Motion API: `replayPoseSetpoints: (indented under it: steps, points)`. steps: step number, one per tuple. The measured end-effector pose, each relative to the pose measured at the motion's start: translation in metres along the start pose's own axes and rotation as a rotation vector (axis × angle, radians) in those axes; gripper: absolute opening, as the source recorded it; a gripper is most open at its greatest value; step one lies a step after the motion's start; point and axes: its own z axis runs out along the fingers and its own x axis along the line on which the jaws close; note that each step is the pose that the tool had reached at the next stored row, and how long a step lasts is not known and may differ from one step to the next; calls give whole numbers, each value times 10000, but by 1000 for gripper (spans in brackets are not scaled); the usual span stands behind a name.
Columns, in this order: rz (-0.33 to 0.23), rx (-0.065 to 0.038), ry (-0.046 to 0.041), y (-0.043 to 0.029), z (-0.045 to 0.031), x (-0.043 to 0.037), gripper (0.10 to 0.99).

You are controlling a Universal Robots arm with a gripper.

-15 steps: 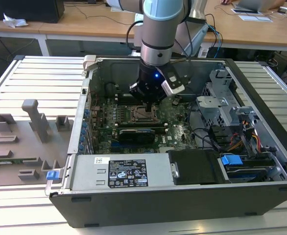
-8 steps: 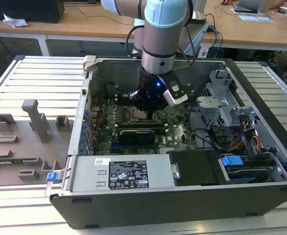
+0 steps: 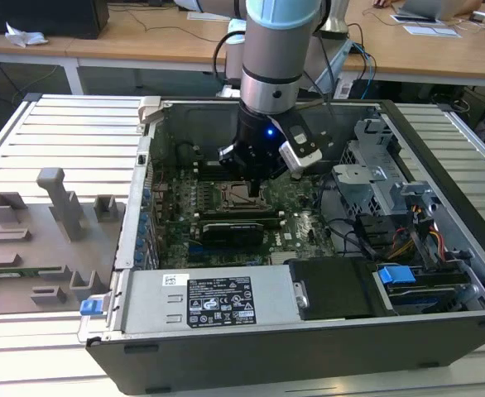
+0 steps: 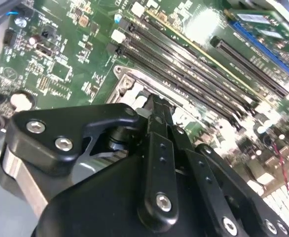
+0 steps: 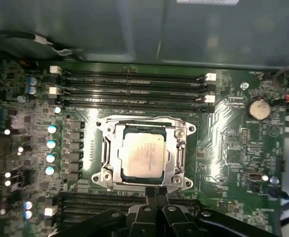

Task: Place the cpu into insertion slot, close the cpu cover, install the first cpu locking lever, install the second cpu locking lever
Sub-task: 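Install the first cpu locking lever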

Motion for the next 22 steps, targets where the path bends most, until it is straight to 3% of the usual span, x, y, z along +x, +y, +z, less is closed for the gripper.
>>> replayPoseSetpoints:
  steps: [3,10,22]
  points:
    - [-1,0,0,2,-97,1,106]
    - [-1,-1,0,4,-237,2,106]
    - [-1,-1,0,5,-365,3,106]
